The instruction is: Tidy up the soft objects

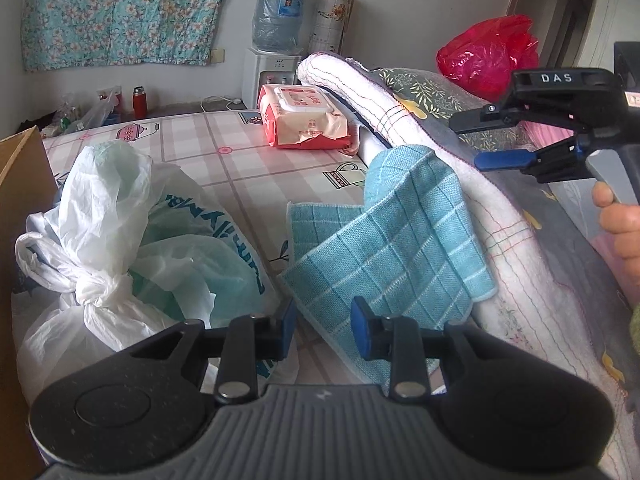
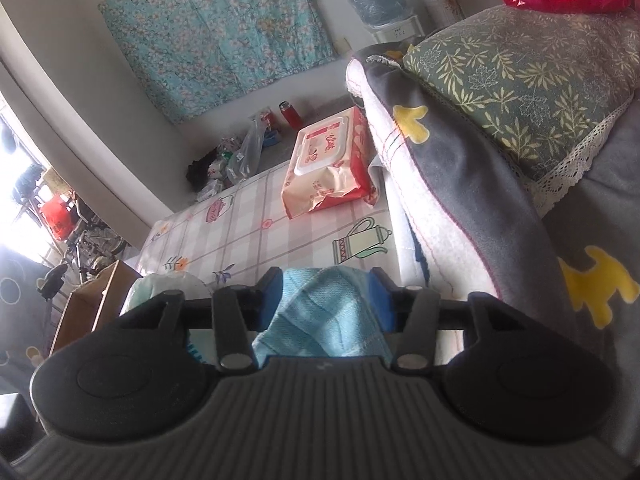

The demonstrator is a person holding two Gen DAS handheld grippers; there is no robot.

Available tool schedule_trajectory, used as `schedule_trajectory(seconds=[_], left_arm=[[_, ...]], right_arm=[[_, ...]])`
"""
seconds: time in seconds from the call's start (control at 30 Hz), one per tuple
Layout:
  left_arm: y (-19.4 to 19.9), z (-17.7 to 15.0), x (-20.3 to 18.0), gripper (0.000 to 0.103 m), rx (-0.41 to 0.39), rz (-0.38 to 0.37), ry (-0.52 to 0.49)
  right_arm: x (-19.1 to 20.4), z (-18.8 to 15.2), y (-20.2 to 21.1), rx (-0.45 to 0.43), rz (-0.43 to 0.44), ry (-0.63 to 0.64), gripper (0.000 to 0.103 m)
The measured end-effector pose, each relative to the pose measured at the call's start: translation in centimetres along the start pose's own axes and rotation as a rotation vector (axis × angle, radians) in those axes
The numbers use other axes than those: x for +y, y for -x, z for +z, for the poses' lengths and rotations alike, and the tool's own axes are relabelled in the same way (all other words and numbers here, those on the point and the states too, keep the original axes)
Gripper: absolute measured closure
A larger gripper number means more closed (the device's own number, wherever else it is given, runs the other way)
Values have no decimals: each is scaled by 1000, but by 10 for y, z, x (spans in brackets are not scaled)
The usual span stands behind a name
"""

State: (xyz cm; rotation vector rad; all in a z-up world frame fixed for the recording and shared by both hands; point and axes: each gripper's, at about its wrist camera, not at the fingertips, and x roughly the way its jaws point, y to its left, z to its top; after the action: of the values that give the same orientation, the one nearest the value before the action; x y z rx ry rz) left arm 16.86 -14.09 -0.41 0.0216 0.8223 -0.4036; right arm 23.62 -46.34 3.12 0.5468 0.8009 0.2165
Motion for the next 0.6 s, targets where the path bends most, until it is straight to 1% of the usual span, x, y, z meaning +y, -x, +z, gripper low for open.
schedule_trajectory(seconds=[0.03, 0.07, 0.1, 0.17, 0.23, 0.33, 0.43, 0.47, 0.5, 0.53, 0.6], left_arm=[[-1, 2, -3, 68, -9, 2, -18], [-3, 4, -5, 66, -20, 4, -38], [-5, 6, -8, 62, -33, 13, -59], [-9, 8, -14, 58, -54, 39, -99], [-15, 9, -21, 54, -68, 64, -146], [-23, 6, -28, 54, -57, 79, -175], [-27, 4, -31, 54, -55, 69, -184], [-28, 3, -33, 54, -58, 71, -194], [-29, 3, -34, 54, -64, 76, -209], [-29, 3, -35, 54, -73, 82, -224], [-30, 3, -38, 53, -87, 95, -251]], right_arm=[[2, 1, -1, 24, 12, -27, 43], [3, 2, -4, 54, 16, -61, 38], [3, 3, -8, 91, 15, -101, 35], [3, 4, -16, 153, 15, -167, 35], [3, 4, -27, 206, 21, -227, 33], [-1, 8, -49, 263, -10, -308, 31], [-9, 11, -75, 288, -58, -374, 31], [-11, 11, -82, 293, -69, -392, 35], [-15, 10, -91, 300, -79, -405, 46], [-17, 9, -96, 303, -86, -409, 54], [-20, 5, -104, 309, -91, -404, 79]])
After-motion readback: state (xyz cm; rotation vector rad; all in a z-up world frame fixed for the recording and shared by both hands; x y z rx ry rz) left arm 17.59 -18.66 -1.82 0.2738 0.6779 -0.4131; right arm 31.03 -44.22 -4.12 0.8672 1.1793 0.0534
